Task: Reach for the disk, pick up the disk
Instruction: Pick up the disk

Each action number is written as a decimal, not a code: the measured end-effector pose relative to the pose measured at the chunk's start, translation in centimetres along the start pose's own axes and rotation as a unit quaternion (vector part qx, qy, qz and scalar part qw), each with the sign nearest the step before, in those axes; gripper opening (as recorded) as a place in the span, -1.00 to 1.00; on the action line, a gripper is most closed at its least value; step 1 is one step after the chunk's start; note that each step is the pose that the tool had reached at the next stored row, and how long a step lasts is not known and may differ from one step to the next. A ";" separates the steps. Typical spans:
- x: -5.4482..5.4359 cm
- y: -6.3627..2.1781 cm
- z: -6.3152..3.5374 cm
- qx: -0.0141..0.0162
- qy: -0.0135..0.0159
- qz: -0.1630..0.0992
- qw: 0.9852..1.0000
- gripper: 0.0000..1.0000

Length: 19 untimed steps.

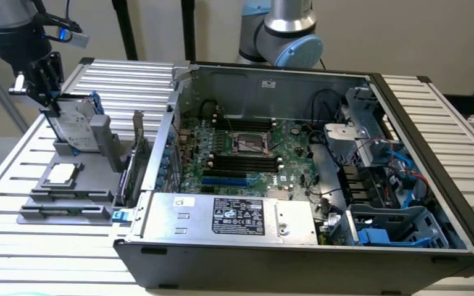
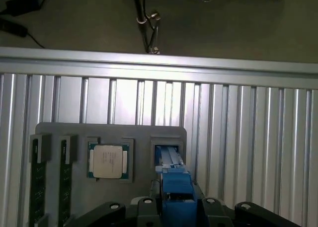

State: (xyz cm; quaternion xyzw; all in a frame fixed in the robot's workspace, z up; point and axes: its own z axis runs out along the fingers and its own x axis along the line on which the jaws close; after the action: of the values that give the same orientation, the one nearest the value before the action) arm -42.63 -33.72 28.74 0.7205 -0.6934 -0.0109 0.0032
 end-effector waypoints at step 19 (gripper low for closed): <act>0.0 0.00 0.00 0.004 -0.001 0.001 1.000 -0.35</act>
State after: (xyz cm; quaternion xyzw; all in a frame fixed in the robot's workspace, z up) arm -42.62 -33.77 28.74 0.7200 -0.6939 -0.0090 0.0002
